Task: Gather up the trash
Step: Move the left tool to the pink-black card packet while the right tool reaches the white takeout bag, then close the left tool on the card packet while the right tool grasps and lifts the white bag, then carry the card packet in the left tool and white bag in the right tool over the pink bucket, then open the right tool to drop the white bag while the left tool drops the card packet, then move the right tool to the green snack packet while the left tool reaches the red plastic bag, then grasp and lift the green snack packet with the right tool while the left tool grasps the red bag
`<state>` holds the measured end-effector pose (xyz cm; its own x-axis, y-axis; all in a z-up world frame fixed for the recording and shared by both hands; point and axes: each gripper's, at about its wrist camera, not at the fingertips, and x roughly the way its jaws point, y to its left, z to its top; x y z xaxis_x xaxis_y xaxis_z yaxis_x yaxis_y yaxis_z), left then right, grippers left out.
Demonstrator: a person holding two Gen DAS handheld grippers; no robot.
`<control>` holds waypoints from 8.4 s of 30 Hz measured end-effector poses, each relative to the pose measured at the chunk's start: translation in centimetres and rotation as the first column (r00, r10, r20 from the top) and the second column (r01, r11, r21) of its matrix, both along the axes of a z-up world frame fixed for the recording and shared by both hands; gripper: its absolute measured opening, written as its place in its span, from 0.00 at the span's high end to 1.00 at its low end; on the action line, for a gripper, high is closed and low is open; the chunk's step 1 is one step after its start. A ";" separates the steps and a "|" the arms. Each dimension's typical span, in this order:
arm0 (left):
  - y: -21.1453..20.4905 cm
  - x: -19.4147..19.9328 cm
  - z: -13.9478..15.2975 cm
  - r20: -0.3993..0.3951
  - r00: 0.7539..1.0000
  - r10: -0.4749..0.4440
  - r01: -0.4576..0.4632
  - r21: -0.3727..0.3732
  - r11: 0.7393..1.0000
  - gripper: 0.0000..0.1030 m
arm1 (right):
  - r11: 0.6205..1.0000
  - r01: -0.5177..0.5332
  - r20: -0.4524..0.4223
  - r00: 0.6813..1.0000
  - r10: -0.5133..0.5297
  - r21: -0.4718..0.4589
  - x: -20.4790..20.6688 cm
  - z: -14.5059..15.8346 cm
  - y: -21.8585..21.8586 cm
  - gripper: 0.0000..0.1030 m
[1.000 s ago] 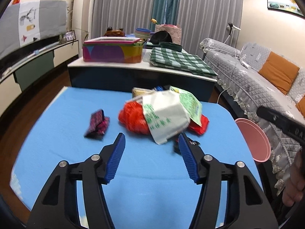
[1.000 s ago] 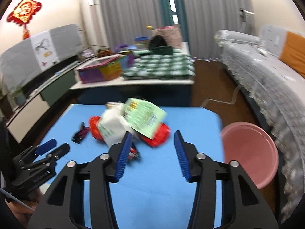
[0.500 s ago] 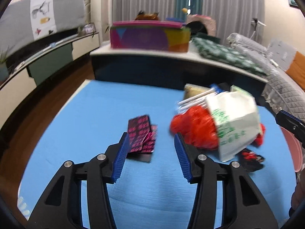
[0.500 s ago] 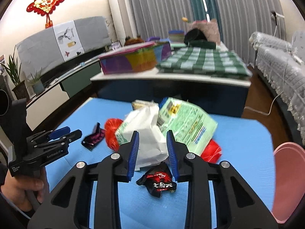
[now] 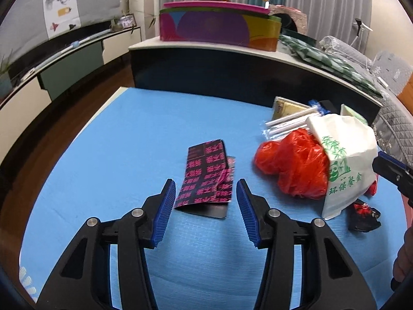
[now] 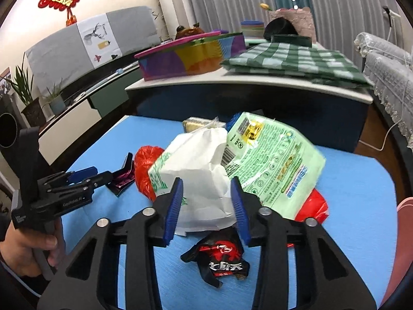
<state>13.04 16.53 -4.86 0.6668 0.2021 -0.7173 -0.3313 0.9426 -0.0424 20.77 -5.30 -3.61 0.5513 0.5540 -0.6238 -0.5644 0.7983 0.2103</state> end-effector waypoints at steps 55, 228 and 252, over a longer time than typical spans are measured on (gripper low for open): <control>-2.4 -3.9 5.4 0.124 0.986 -0.107 0.119 -0.088 0.989 0.99 | 0.998 -0.056 0.143 0.988 0.054 0.010 -6.9 6.8 -0.6 0.85; -4.0 3.3 3.0 0.140 0.987 -0.076 0.098 -0.158 0.983 0.74 | 0.988 0.147 0.106 0.984 -0.142 -0.037 -0.6 2.5 -3.6 0.78; -1.4 4.9 1.1 0.129 0.990 -0.051 0.089 -0.314 0.945 0.57 | 0.937 0.254 0.086 0.967 -0.240 -0.239 1.1 0.3 3.8 0.99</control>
<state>17.96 15.09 -3.75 0.7543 -0.0738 -0.6523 -0.2397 0.8941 -0.3783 21.85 -1.54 -3.36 0.6885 0.2294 -0.6880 -0.3481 0.9368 -0.0360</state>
